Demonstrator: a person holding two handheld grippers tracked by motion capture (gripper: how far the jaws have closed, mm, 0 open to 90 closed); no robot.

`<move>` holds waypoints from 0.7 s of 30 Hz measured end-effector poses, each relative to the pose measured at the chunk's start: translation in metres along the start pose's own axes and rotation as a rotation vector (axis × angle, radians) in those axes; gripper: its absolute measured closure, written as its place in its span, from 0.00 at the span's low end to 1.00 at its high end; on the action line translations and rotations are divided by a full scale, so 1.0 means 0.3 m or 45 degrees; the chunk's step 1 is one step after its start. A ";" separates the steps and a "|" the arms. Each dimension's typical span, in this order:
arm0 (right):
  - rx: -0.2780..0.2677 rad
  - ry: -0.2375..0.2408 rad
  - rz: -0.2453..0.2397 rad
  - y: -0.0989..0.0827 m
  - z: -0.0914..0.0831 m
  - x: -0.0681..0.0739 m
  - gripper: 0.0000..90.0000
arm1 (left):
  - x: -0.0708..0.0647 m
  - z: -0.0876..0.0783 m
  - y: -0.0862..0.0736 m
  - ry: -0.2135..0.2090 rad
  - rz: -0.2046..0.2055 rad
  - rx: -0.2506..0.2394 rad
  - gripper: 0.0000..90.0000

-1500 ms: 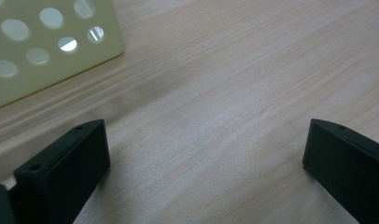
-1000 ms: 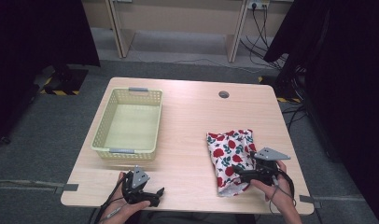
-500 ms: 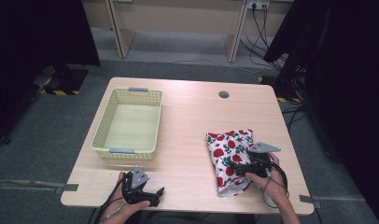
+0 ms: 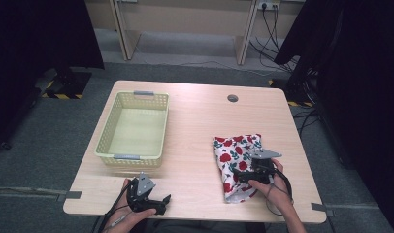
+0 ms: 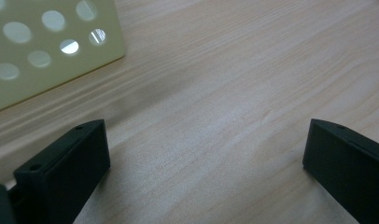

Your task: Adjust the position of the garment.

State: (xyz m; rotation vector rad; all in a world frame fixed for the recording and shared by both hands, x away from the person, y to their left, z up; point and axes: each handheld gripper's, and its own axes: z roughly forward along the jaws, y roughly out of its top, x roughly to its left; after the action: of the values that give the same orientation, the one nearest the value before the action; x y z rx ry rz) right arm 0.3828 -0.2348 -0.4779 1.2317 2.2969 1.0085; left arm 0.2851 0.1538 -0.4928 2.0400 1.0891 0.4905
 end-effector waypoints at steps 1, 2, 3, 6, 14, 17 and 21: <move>-0.001 -0.012 0.008 0.006 0.008 0.008 0.08 | 0.000 0.000 0.000 0.000 0.000 -0.002 0.00; -0.001 -0.030 0.018 0.013 0.016 0.017 0.08 | 0.000 0.000 0.000 0.000 0.000 0.000 0.00; 0.000 -0.044 0.022 0.021 0.025 0.028 0.08 | 0.000 0.000 0.001 0.000 0.001 0.003 0.00; -0.003 -0.062 0.030 0.045 0.054 0.062 0.08 | 0.000 0.001 -0.002 -0.002 -0.001 -0.009 0.00; 0.003 -0.059 0.040 0.110 0.125 0.108 0.08 | 0.000 0.000 -0.003 -0.003 -0.001 -0.010 0.00; -0.006 -0.074 0.057 0.126 0.144 0.119 0.08 | 0.001 0.000 -0.001 -0.003 0.000 -0.006 0.00; -0.013 -0.088 0.070 0.142 0.164 0.134 0.08 | 0.001 0.000 -0.002 -0.003 0.000 -0.008 0.00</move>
State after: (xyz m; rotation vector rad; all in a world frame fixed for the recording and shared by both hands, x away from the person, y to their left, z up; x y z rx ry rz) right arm 0.4138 -0.1650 -0.4797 1.3114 2.2142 0.9791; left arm 0.2850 0.1541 -0.4933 2.0346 1.0845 0.4907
